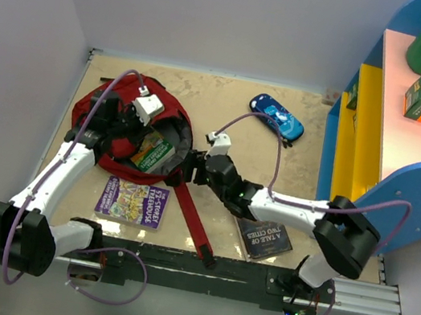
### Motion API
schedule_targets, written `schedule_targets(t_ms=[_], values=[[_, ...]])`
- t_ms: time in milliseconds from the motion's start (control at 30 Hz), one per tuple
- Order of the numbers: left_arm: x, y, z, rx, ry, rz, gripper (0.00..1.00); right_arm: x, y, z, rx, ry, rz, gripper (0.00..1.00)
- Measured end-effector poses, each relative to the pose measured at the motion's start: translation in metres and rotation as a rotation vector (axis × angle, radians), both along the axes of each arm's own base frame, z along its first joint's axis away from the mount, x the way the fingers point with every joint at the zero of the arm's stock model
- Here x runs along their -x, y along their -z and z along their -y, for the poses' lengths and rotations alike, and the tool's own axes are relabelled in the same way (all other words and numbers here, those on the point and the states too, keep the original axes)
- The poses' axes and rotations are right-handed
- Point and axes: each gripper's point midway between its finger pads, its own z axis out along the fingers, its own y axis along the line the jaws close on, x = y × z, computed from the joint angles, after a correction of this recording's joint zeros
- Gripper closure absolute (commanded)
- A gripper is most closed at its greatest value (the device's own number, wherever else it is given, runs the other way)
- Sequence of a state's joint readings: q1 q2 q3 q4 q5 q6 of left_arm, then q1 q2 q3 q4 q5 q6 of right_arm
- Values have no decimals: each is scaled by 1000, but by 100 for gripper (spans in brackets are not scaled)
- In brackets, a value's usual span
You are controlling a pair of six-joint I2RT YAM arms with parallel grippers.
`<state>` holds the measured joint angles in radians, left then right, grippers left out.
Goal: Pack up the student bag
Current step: Pick up the book from the center of the board.
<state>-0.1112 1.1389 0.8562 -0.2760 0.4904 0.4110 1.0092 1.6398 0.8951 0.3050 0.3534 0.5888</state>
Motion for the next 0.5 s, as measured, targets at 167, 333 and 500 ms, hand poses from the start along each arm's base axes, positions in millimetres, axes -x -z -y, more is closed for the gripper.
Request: schedule_targets(t_ms=[167,333,500], values=[[0,0,0,0,-1,0,100,54,-28,-18,17,-184,154,30],[0,0,0,0,0,-1,100,118,-20,-48,151,-434,302,27],[0,1,0,0,0,-6,100,150,-1,-69,272,-627,411,23]])
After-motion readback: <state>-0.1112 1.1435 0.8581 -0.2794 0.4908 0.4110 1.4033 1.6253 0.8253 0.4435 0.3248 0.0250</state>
